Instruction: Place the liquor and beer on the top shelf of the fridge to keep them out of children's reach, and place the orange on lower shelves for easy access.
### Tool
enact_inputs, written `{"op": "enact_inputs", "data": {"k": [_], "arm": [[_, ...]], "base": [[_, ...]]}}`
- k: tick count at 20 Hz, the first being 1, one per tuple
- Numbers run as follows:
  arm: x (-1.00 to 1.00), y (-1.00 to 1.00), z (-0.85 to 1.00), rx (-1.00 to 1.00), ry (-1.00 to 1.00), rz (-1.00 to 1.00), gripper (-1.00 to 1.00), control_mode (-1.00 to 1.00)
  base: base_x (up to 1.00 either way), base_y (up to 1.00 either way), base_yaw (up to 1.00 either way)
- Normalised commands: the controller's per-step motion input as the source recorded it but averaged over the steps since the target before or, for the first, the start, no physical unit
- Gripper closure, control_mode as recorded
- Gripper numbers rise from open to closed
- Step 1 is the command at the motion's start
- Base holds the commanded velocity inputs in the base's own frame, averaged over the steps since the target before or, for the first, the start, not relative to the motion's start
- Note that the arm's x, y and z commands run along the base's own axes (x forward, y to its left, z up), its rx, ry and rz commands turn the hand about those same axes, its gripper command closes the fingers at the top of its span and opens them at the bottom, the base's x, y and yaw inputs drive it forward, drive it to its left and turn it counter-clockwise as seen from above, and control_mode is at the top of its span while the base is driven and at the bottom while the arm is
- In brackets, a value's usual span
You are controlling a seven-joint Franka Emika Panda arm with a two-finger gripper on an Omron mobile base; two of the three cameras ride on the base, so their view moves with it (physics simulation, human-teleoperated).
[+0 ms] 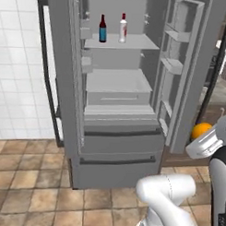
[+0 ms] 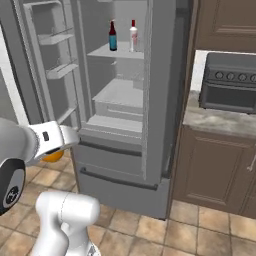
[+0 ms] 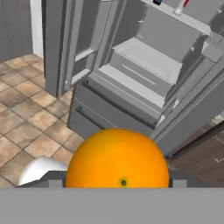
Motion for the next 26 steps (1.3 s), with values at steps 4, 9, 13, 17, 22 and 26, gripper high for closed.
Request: {"op": "enact_inputs", "data": {"k": [4,9,13,17,22,26], "arm": [[0.00,0.00,0.00,0.00,0.00,0.00,1.00,1.00],[0.00,0.00,0.00,0.00,0.00,0.00,1.00,1.00],[0.00,0.00,0.00,0.00,0.00,0.00,1.00,1.00],[0.00,0.00,0.00,0.00,0.00,0.00,1.00,1.00],[0.00,0.00,0.00,0.00,0.00,0.00,1.00,1.00],[0.00,0.00,0.00,0.00,0.00,0.00,1.00,1.00]], "base": [[0.43,0.49,-0.04],[0.53,0.10,-0.07],[0.59,0.00,-0.08],[0.60,0.00,-0.09],[0.59,0.00,-0.09],[0.56,0.09,-0.08]]}}
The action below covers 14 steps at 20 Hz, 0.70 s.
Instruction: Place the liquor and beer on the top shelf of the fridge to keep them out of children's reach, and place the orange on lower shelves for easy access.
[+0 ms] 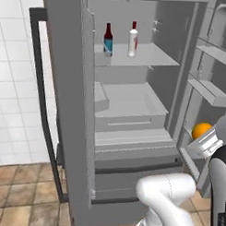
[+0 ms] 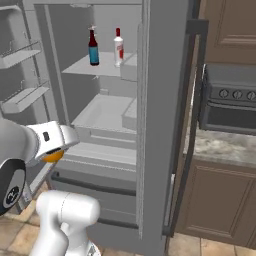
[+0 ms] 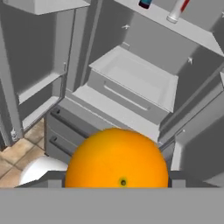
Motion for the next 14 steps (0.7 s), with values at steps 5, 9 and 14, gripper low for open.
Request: {"op": "enact_inputs", "data": {"k": [5,9,14], "arm": [[0.00,0.00,0.00,0.00,0.00,0.00,1.00,1.00],[0.00,0.00,0.00,0.00,0.00,0.00,1.00,1.00],[0.00,0.00,0.00,0.00,0.00,0.00,1.00,1.00]], "base": [[0.52,0.25,-0.09],[0.49,0.35,-0.09],[0.46,0.39,-0.08]]}}
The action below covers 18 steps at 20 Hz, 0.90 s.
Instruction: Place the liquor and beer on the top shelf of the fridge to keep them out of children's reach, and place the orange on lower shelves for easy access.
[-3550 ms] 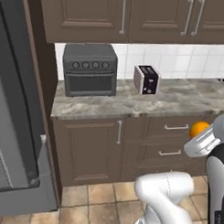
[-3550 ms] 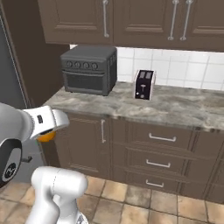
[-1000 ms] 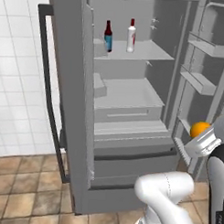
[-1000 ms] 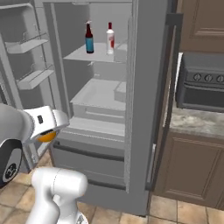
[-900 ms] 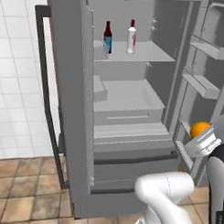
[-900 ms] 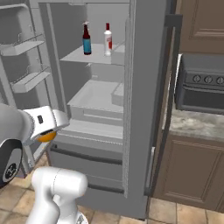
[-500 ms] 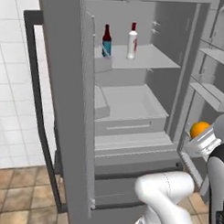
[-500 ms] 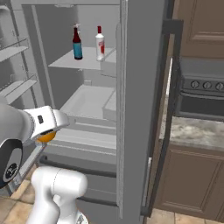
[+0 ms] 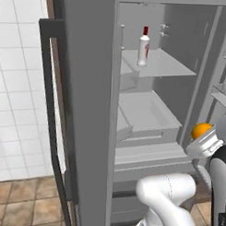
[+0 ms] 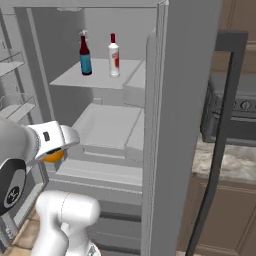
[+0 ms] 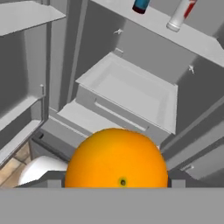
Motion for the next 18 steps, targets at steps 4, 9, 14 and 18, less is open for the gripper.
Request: {"op": "enact_inputs", "data": {"k": [4,9,14,18], "arm": [[0.00,0.00,0.00,0.00,0.00,0.00,1.00,1.00],[0.00,0.00,0.00,0.00,0.00,0.00,1.00,1.00],[0.47,0.00,0.00,0.00,0.00,-0.04,1.00,-1.00],[0.47,0.00,-0.01,0.00,0.00,-0.01,1.00,-1.00]], "base": [[0.48,0.35,-0.08],[0.51,0.07,-0.06],[0.00,0.00,0.00],[0.00,0.00,0.00]]}}
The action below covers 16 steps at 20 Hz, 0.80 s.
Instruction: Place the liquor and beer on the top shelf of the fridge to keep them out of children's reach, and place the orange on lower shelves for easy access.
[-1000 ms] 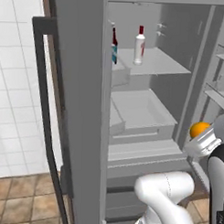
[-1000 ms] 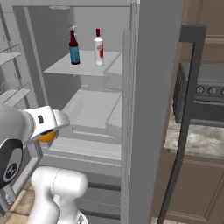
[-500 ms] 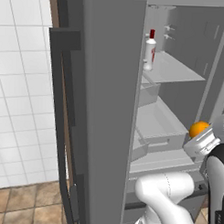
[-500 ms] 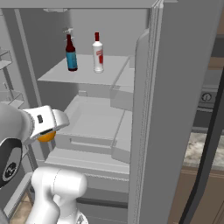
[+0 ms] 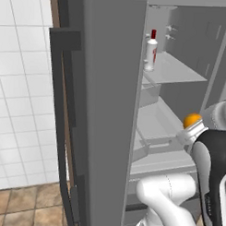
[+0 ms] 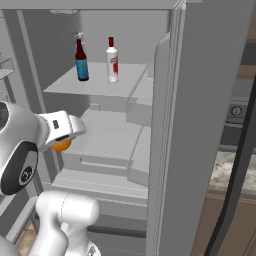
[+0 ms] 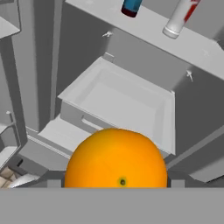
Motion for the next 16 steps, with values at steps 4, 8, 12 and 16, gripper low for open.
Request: {"op": "enact_inputs", "data": {"k": [4,8,12,16], "arm": [[0.47,0.00,-0.09,0.00,0.00,0.00,1.00,-1.00],[0.49,0.00,-0.22,0.00,0.00,0.00,1.00,-1.00],[0.50,0.00,-0.35,0.00,0.00,0.00,1.00,-1.00],[0.51,-0.04,-0.43,0.00,0.00,0.00,1.00,-1.00]], "base": [[0.00,0.00,0.00],[0.00,0.00,0.00],[0.00,0.00,0.00],[0.00,0.00,0.00]]}}
